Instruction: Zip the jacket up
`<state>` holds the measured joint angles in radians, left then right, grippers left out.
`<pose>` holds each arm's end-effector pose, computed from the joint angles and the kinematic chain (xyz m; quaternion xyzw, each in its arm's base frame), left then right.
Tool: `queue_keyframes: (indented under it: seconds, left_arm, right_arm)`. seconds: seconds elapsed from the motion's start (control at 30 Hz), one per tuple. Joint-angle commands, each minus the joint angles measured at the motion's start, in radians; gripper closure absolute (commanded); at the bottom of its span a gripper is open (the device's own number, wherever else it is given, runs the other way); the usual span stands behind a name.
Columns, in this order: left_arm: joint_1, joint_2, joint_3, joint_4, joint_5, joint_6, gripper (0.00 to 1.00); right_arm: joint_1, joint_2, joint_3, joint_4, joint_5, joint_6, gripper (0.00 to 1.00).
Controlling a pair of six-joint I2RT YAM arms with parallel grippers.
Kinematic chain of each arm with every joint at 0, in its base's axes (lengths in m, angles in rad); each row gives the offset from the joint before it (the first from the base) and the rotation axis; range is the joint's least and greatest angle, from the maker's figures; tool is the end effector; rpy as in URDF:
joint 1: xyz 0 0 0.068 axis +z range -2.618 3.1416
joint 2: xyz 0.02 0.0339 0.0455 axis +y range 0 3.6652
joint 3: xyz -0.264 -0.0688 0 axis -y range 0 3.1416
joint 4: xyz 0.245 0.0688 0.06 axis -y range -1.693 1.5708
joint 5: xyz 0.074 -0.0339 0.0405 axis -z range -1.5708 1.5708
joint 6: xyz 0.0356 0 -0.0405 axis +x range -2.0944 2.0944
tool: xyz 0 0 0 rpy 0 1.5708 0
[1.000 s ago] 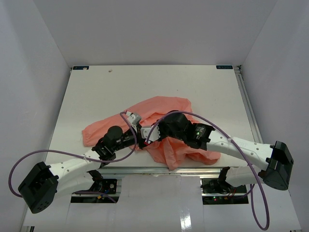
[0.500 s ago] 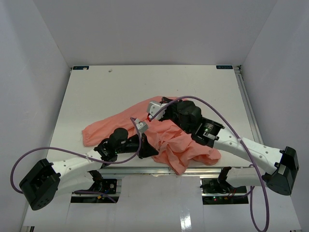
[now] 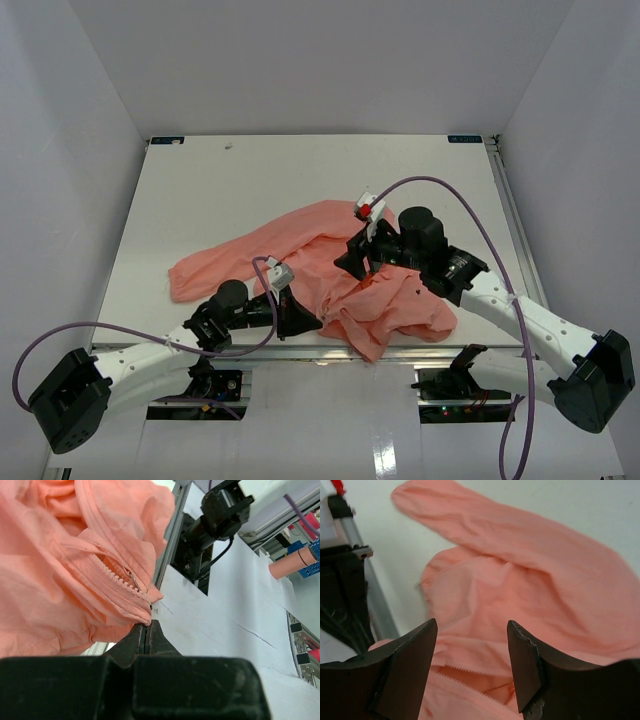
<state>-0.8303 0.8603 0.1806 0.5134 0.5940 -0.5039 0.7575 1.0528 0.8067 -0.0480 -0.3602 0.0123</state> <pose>0.1055 -0.1449 0.1892 0.3051 0.6896 -0.5577 0.3470 0.1688 0.1769 0.3103 -0.3870 0.6970 0.3534 0.4893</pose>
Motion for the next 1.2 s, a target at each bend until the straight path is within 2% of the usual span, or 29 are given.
queue_keyframes:
  seconds: [0.0,0.17,0.27,0.4,0.87,1.17]
  left_arm:
    - [0.003,-0.03,-0.001,0.073,0.05,0.016,1.0]
    - [0.003,0.007,-0.01,0.129,0.098,-0.004,1.0]
    - [0.005,0.022,-0.01,0.136,0.107,-0.005,1.0]
    - [0.005,0.028,-0.012,0.148,0.114,-0.012,1.0]
    - [0.007,0.034,-0.014,0.161,0.118,-0.02,1.0]
    - [0.007,0.041,-0.012,0.168,0.124,-0.022,1.0]
  right_arm:
    - [-0.009,-0.084,-0.098,0.175,-0.291,0.074,0.33]
    - [-0.008,-0.039,-0.139,0.192,-0.432,0.002,0.38]
    - [-0.008,-0.013,-0.141,0.194,-0.46,-0.008,0.41]
    - [-0.009,0.003,-0.141,0.196,-0.49,-0.008,0.52]
    - [-0.009,0.005,-0.148,0.113,-0.544,-0.09,0.46]
    - [0.008,0.086,-0.119,0.097,-0.537,-0.109,0.43]
